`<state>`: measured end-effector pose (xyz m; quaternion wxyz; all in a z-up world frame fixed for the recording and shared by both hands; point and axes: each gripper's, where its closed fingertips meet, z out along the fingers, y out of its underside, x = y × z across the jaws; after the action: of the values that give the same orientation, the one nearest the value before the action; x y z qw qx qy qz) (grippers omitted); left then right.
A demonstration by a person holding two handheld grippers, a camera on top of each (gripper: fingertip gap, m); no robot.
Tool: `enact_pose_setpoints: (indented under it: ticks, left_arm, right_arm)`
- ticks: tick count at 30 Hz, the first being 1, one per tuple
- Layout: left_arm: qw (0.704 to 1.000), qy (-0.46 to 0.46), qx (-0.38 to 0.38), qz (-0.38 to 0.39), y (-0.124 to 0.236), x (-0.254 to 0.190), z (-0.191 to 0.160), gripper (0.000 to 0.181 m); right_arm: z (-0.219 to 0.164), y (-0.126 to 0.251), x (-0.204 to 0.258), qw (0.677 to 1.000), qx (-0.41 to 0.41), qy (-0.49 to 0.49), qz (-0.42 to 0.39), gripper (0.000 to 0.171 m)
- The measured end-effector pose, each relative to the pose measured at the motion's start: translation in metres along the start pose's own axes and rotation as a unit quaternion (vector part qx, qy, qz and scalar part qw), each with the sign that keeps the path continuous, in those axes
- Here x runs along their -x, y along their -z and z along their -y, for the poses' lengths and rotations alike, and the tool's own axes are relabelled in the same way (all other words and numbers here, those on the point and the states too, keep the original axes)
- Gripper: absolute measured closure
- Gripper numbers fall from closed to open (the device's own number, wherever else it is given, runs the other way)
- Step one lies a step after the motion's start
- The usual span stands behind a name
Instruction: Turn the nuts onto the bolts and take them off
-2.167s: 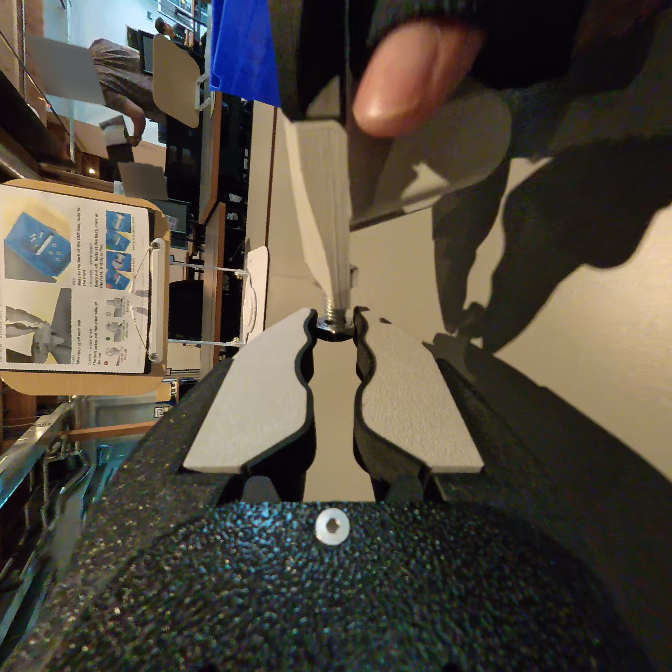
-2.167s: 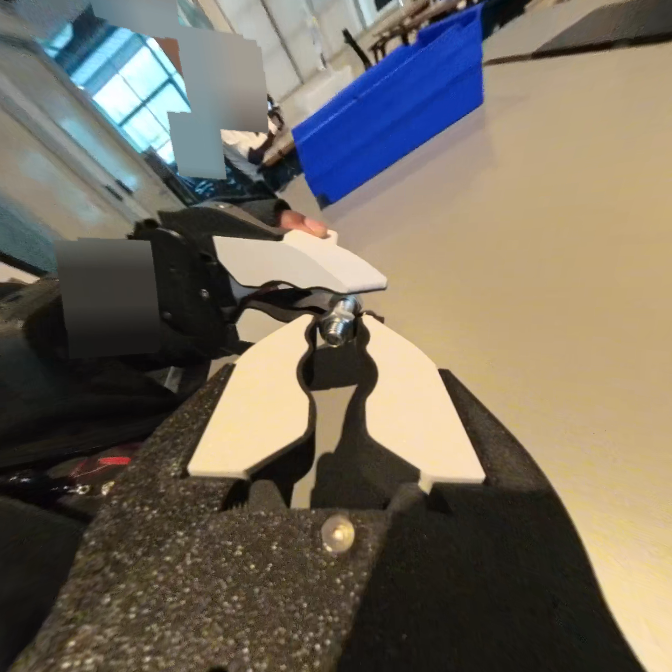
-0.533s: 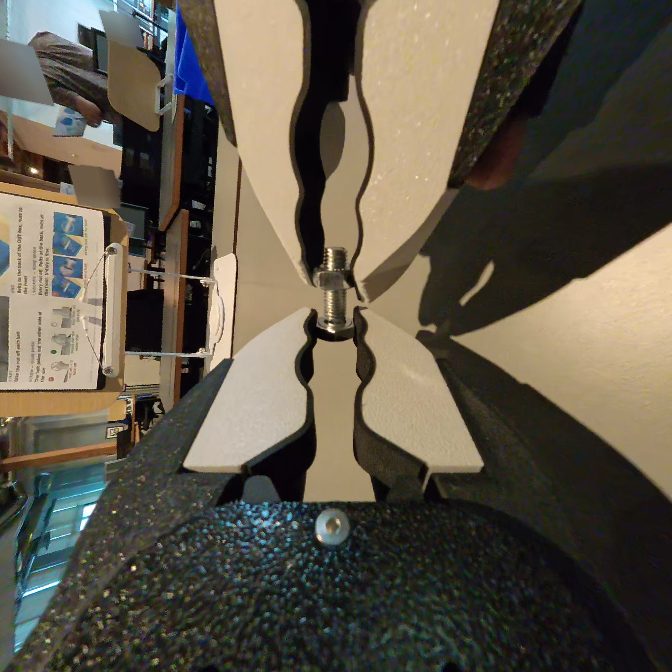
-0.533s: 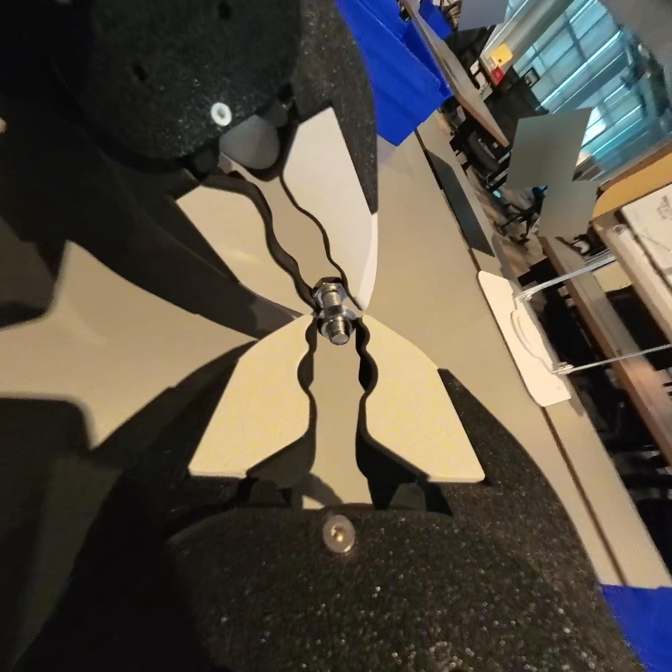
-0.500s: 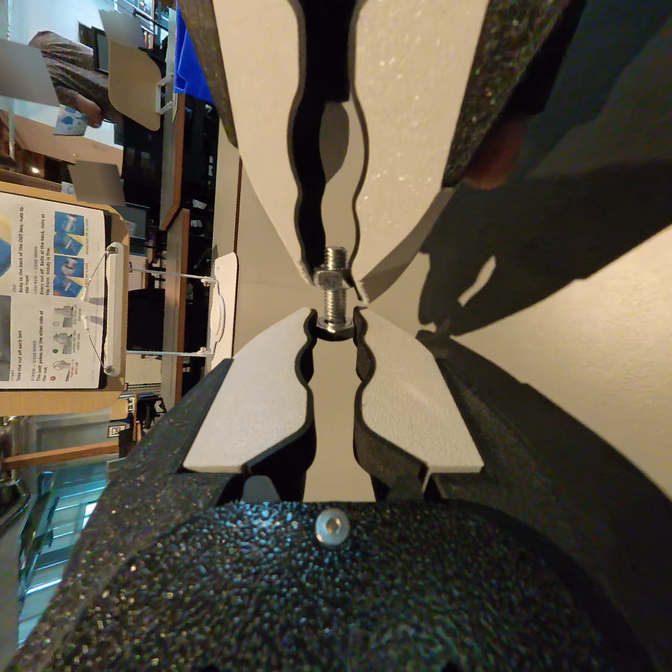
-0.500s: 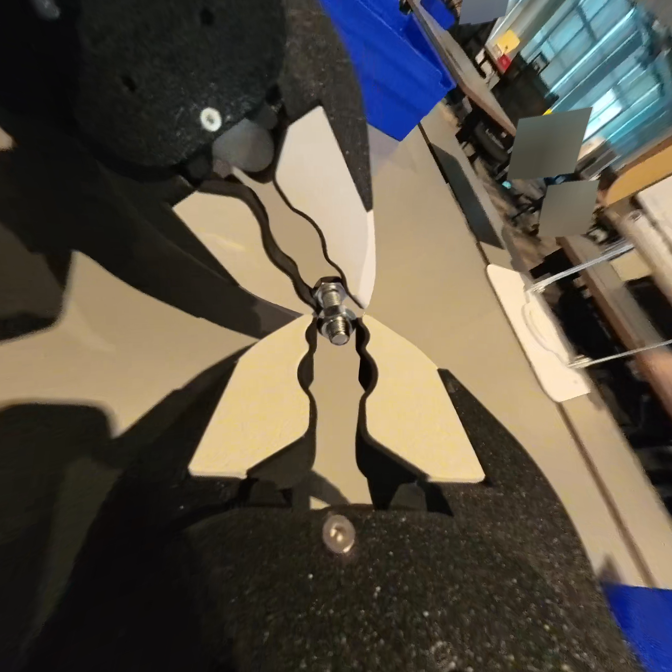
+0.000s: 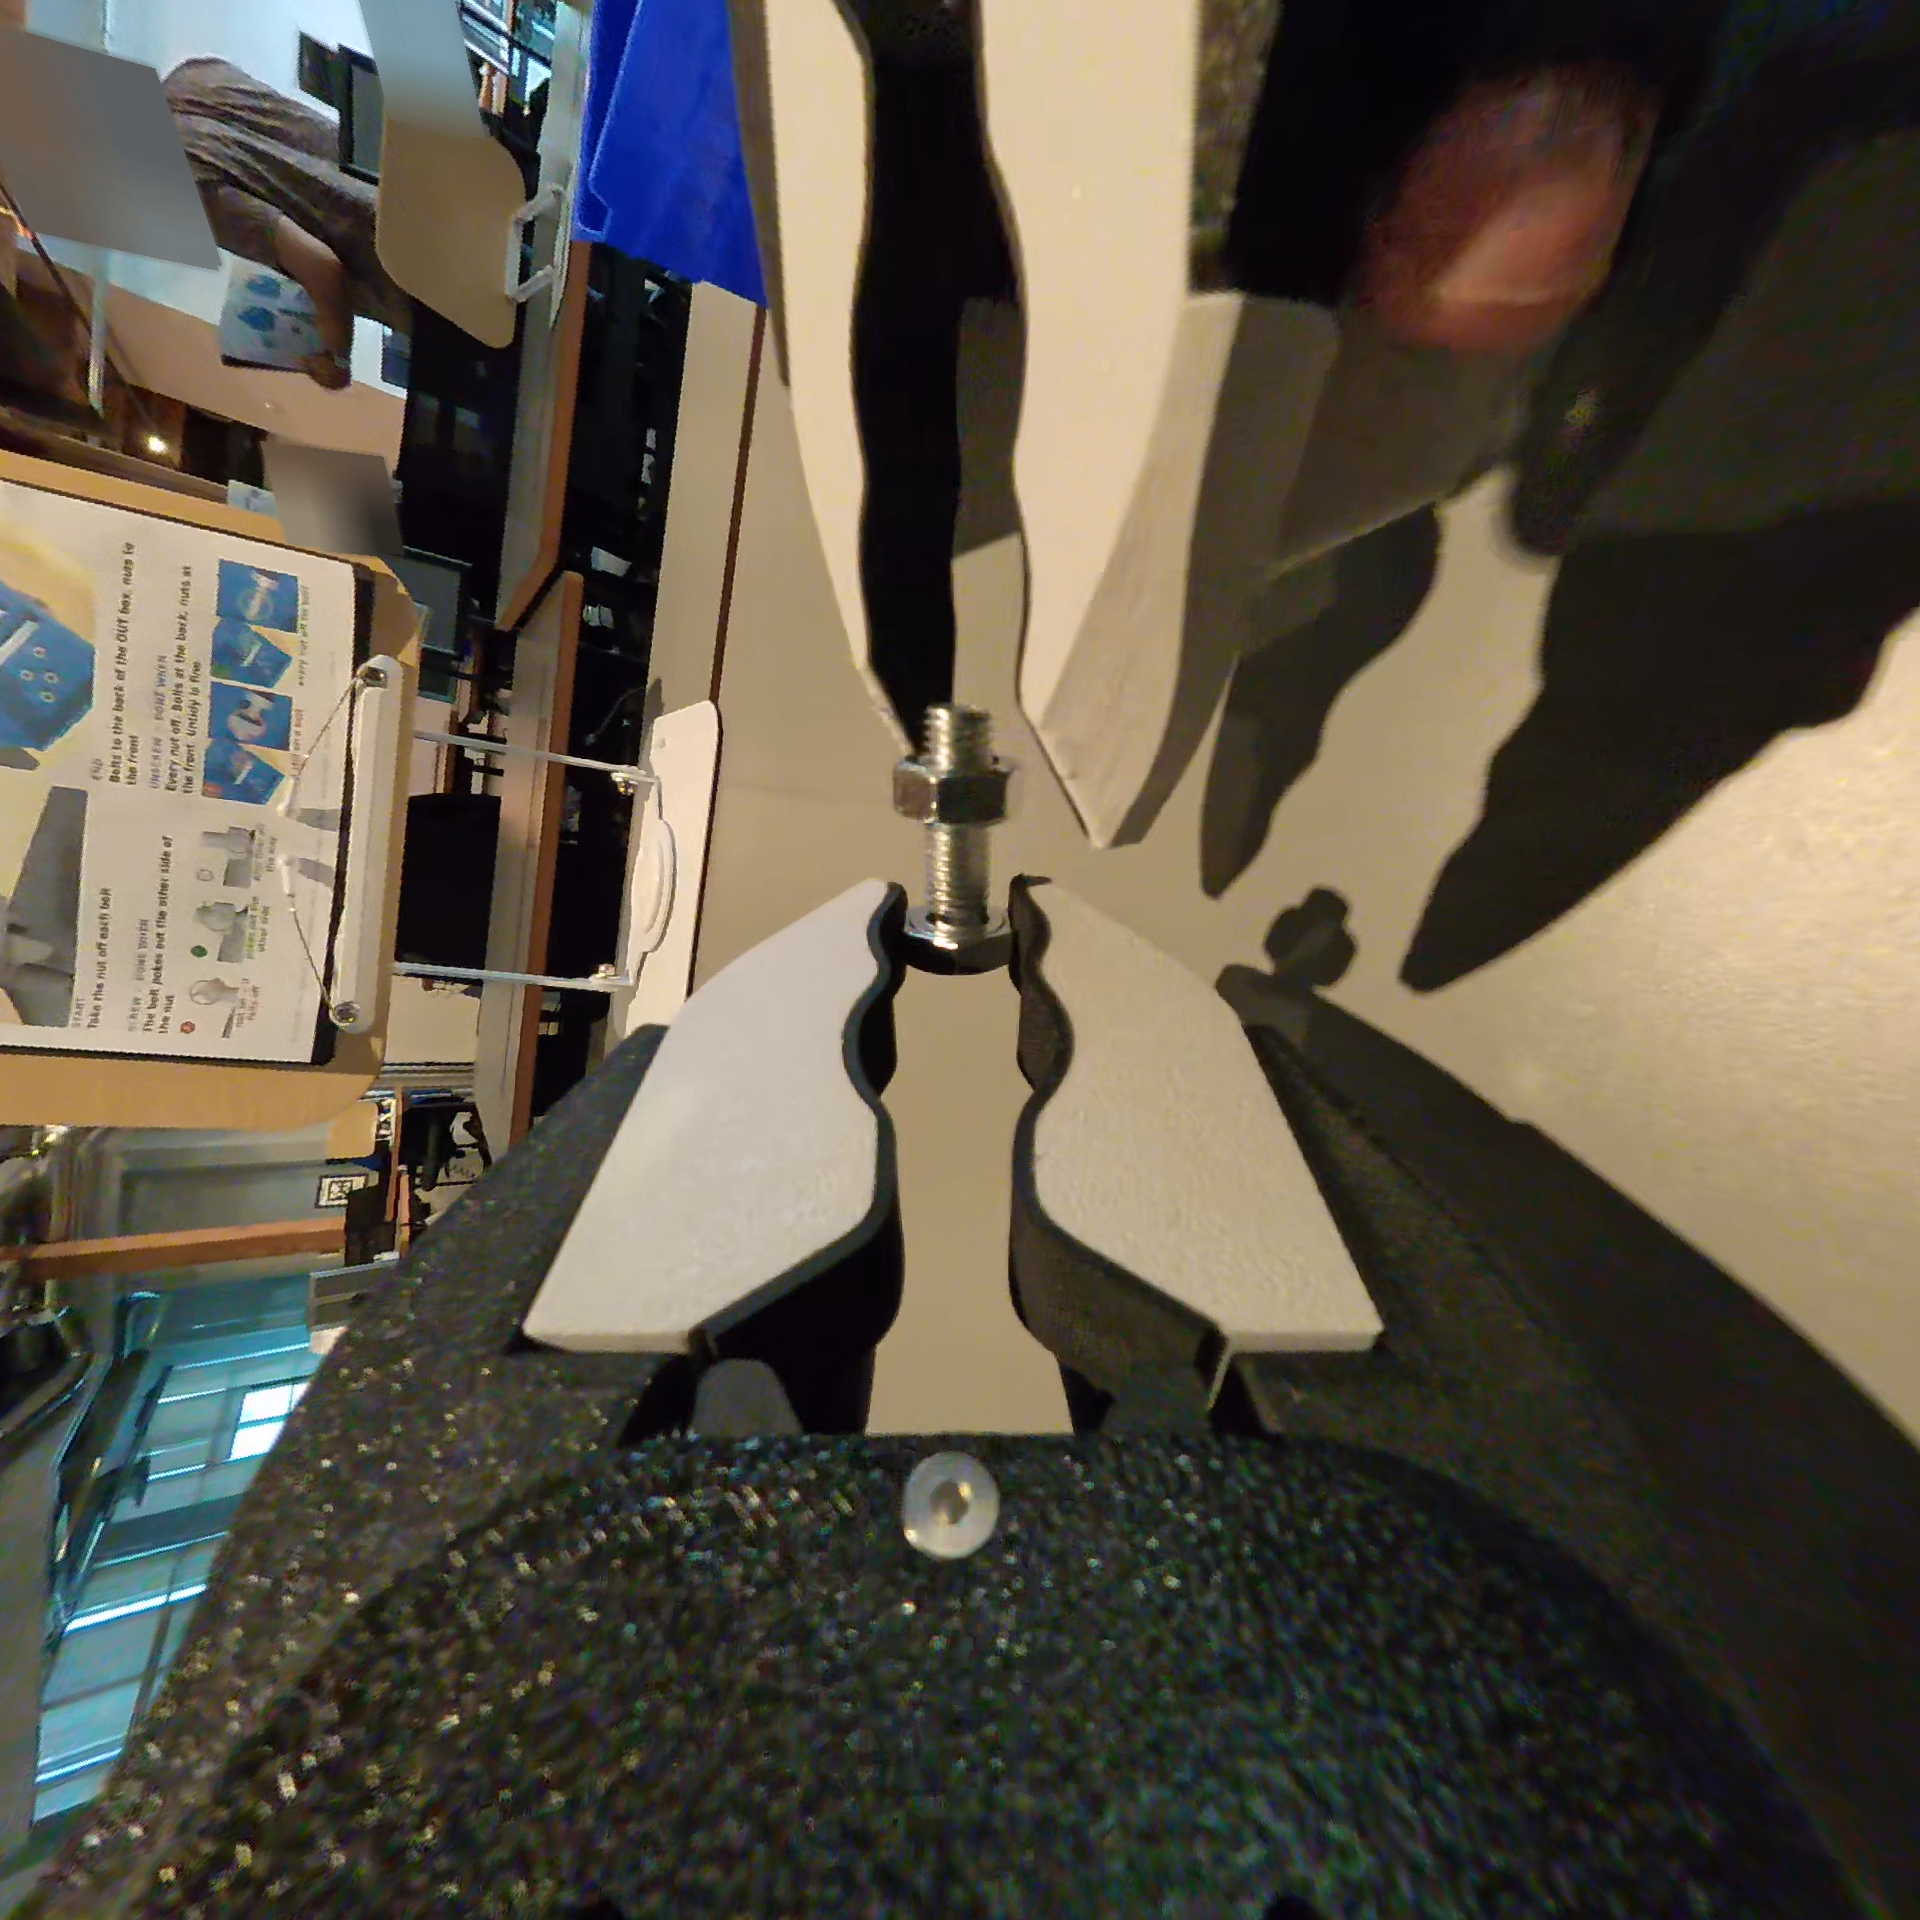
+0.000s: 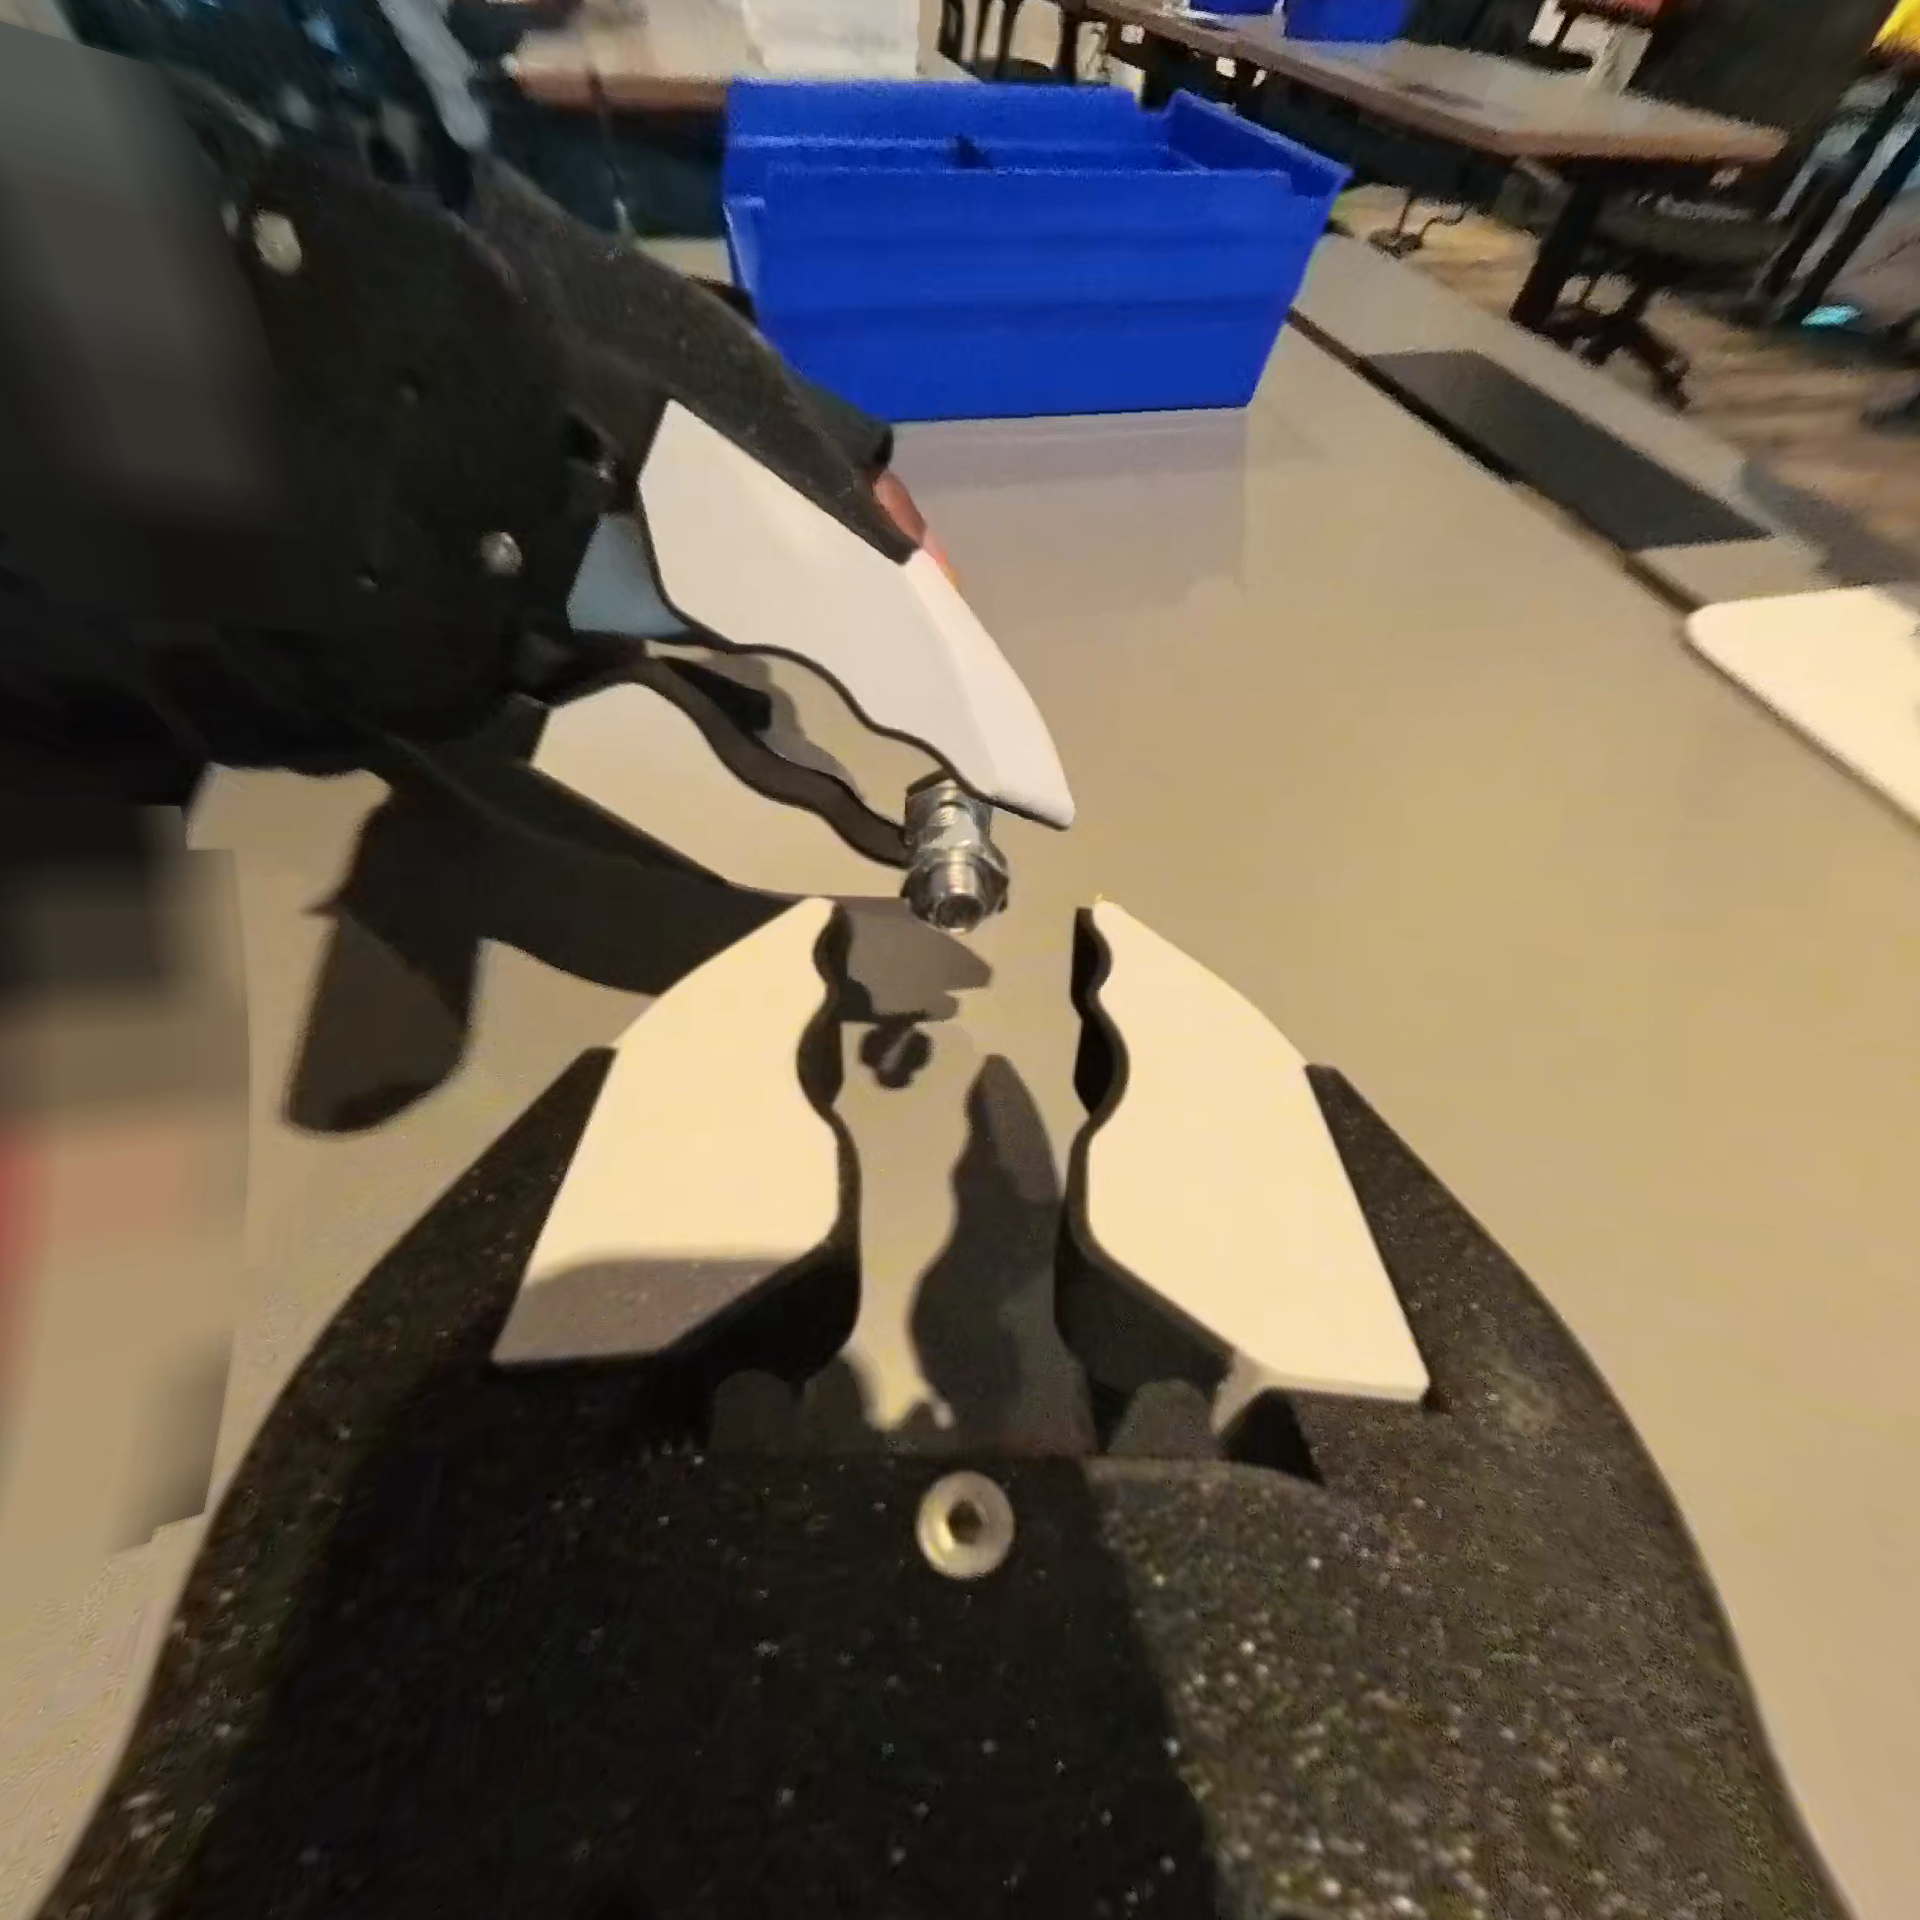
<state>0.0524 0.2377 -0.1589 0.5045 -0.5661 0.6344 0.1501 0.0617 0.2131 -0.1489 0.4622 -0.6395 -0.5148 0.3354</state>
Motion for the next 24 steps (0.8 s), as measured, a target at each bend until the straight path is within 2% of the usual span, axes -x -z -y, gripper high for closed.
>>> enact_pose_setpoints:
  ticks: [3,7,8,11,13,15,17,19,21,24]
  left_arm:
    - [1.000,-0.006,0.000,-0.002,0.000,-0.002,0.001,0.162]
    - [1.000,-0.020,-0.001,-0.009,-0.001,-0.006,0.003,0.162]
    - [1.000,-0.024,0.000,-0.009,-0.002,-0.007,0.003,0.162]
    - [0.999,-0.038,0.011,0.002,-0.002,-0.006,0.001,0.163]
    - [0.998,-0.053,0.023,0.014,-0.002,-0.004,-0.001,0.163]
    - [0.996,-0.071,0.037,0.031,-0.002,-0.001,-0.003,0.163]
    - [0.994,-0.084,0.045,0.045,-0.001,0.001,-0.003,0.163]
    - [0.996,-0.076,0.037,0.041,-0.001,0.000,-0.001,0.163]
    - [0.997,-0.066,0.033,0.035,-0.001,0.000,0.000,0.163]
    - [0.998,-0.050,0.026,0.020,-0.002,-0.003,-0.001,0.163]
  right_arm:
    - [0.001,0.000,0.000,0.998,0.013,0.062,-0.028,0.129]
    - [-0.003,-0.002,0.002,0.990,0.037,0.127,-0.052,0.142]
    - [-0.004,-0.002,0.002,0.988,0.043,0.134,-0.057,0.149]
    - [-0.004,-0.003,0.001,0.988,0.049,0.128,-0.068,0.151]
    - [-0.005,-0.005,0.001,0.994,0.047,0.077,-0.062,0.151]
    - [-0.004,-0.007,0.002,0.999,0.031,-0.031,-0.031,0.152]
    - [-0.002,-0.008,0.003,0.985,-0.001,-0.172,0.026,0.151]
    - [0.001,-0.006,0.005,0.960,-0.030,-0.264,0.086,0.151]
    - [0.005,-0.001,0.005,0.953,-0.048,-0.276,0.115,0.148]
    - [0.006,0.005,-0.002,0.979,-0.040,-0.186,0.078,0.142]
